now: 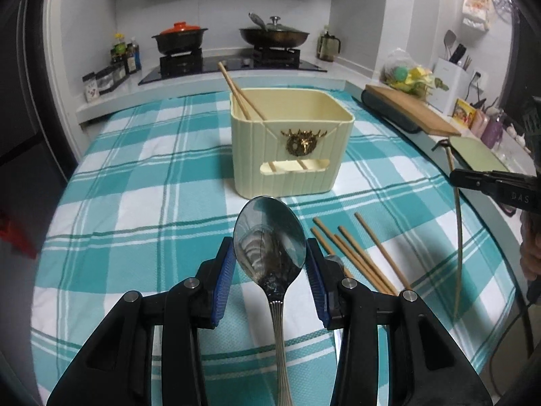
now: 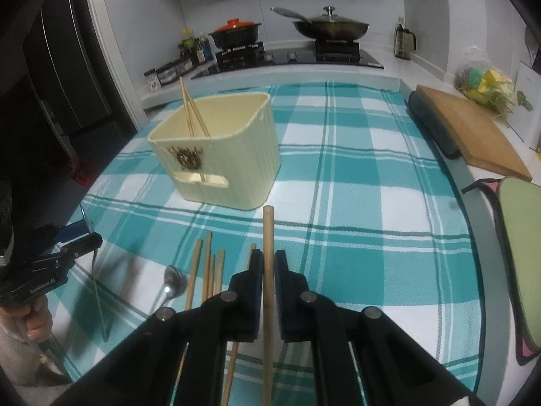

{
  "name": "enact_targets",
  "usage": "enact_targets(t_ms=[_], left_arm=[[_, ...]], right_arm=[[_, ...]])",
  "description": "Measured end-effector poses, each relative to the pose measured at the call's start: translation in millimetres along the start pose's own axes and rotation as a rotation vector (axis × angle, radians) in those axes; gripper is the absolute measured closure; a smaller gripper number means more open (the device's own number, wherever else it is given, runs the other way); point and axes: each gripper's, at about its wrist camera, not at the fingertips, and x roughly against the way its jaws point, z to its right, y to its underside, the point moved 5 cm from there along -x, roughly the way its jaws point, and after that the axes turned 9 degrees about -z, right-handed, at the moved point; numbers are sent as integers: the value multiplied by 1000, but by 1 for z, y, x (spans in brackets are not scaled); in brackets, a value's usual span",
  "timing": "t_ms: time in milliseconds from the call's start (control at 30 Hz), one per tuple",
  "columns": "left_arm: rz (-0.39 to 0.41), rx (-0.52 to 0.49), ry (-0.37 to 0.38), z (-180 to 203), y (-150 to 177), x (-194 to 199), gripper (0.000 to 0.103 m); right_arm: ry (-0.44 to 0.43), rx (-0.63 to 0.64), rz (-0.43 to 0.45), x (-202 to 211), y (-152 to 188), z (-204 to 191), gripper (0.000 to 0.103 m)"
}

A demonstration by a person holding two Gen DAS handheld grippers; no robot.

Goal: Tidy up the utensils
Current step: 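Carry the spoon and chopstick into the cream holder and open both grippers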

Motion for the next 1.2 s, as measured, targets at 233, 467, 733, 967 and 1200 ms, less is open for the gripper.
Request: enact_targets(t_ms=[233, 467, 733, 967, 1200], left_arm=[[65, -5, 20, 6, 6, 36, 61], [101, 6, 31, 5, 4, 55, 62], [127, 23, 47, 1, -5, 72, 62], [133, 48, 60, -6, -16, 79, 62], [147, 68, 66, -19, -31, 88, 62]], right_arm=[[21, 21, 163, 63, 7, -20, 96], [64, 48, 293, 100, 13, -35, 96], [61, 35, 370, 126, 8, -38, 96], [64, 51, 368, 128, 4, -40, 96], [62, 53, 365, 126, 0, -39, 96]])
